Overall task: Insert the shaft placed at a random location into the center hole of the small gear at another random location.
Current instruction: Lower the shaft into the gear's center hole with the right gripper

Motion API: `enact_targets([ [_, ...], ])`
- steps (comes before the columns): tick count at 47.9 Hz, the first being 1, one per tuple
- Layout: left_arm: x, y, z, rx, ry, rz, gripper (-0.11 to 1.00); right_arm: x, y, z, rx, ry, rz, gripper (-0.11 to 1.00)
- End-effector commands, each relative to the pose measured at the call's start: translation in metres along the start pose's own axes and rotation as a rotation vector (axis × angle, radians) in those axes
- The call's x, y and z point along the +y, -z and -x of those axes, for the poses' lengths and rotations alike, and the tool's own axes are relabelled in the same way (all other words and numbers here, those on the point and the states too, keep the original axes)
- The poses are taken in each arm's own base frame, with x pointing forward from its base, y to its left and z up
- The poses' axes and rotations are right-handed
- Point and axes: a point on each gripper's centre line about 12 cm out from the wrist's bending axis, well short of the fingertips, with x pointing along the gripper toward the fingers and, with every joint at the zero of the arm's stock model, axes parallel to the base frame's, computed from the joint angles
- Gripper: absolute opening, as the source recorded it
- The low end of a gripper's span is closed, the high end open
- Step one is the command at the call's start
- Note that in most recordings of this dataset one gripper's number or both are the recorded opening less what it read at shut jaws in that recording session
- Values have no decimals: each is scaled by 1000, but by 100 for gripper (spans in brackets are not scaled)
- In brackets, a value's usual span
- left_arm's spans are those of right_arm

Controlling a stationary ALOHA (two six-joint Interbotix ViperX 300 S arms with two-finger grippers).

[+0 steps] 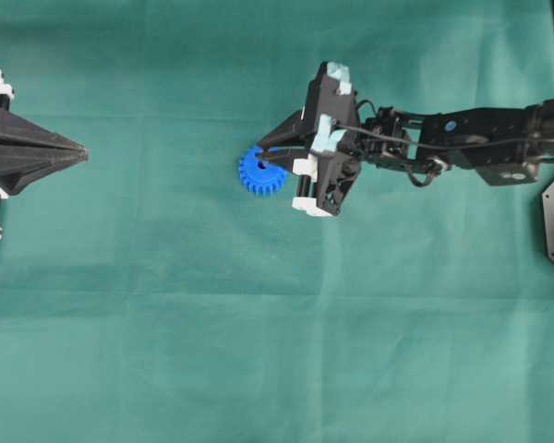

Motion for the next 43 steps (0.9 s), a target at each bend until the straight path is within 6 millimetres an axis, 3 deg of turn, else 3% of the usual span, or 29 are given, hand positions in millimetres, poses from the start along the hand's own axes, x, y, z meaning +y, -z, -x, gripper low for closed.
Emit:
enact_targets([
  [1,0,-5,-1,-15,-3,3,0,3,-10,-1,-38,-5,-10,15],
  [12,0,-4,-1,-9,-3,3,0,3,-12,1,-41,-5,-13,15],
  [26,0,-4,-1,-9,-3,5,0,7,-38,23,-107,-23,7,15],
  [43,0,-4,-1,-9,-3,6,0,6,-30,12,-95,-16,7,15],
])
